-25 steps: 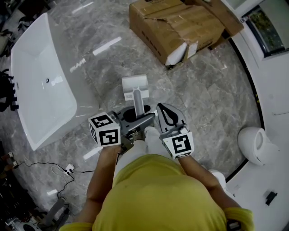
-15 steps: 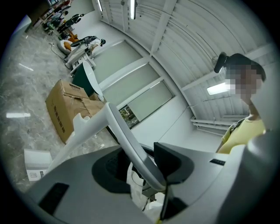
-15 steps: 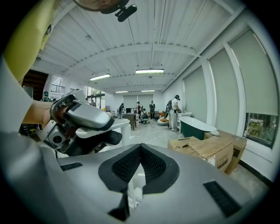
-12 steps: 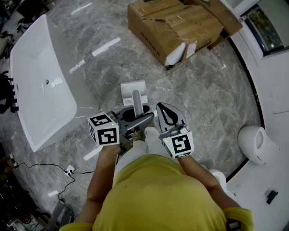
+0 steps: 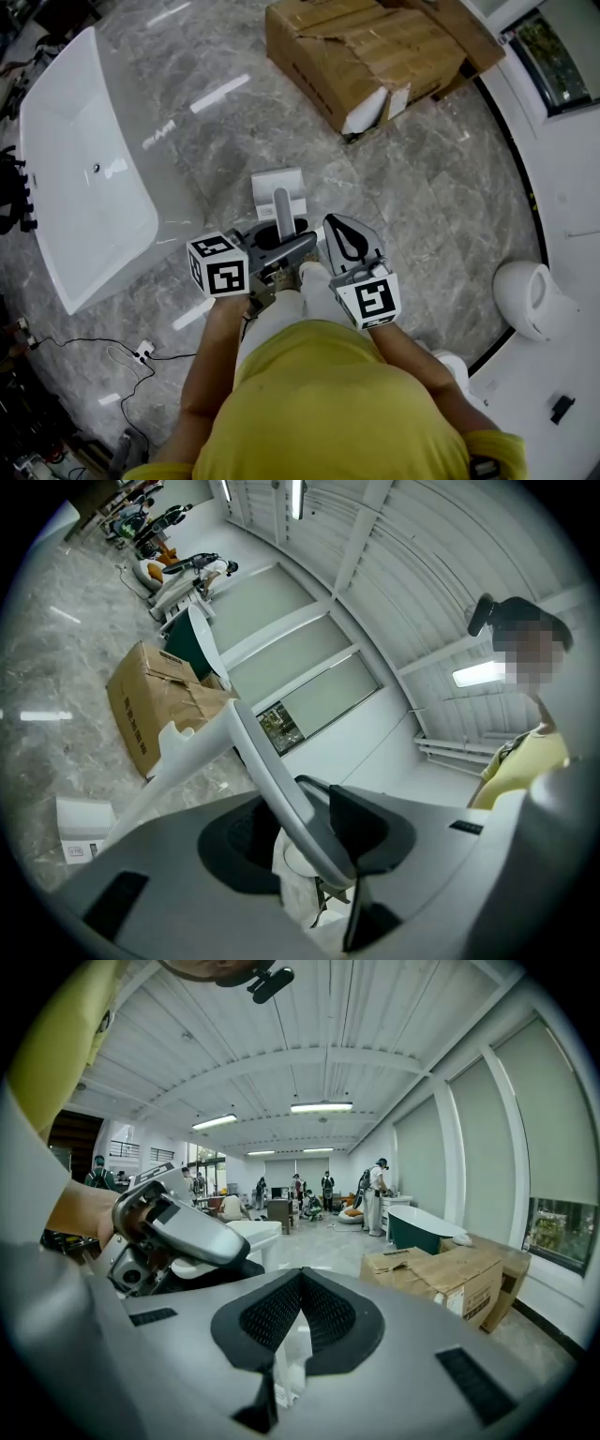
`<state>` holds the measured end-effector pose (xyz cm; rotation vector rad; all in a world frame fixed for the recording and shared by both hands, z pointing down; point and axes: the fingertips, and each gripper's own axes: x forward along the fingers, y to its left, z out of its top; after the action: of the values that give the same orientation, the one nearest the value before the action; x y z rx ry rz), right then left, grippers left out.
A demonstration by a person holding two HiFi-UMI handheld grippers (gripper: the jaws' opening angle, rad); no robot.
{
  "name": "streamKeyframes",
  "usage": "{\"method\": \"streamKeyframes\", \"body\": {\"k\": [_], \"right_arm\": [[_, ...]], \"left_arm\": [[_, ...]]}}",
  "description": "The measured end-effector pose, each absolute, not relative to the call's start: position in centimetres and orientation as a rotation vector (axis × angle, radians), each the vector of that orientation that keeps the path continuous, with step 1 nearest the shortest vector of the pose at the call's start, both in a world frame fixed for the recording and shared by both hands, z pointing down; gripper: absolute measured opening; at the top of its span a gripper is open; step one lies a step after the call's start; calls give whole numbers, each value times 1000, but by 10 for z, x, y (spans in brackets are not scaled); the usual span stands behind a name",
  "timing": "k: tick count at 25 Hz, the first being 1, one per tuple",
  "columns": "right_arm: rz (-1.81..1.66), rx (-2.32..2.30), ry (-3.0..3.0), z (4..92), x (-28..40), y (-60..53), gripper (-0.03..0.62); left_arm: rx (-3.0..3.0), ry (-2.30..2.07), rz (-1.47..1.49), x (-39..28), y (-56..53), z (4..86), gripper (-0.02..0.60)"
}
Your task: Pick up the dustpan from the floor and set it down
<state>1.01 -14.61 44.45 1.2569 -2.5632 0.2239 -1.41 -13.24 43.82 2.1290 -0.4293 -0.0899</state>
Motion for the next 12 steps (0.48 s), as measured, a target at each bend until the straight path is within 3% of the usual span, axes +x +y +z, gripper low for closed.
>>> {"method": "streamKeyframes", "body": {"k": [12], "right_arm": [[253, 1239, -2512, 459, 14, -144, 11]], "left_arm": [[2069, -482, -6, -11, -146, 528, 152]]}}
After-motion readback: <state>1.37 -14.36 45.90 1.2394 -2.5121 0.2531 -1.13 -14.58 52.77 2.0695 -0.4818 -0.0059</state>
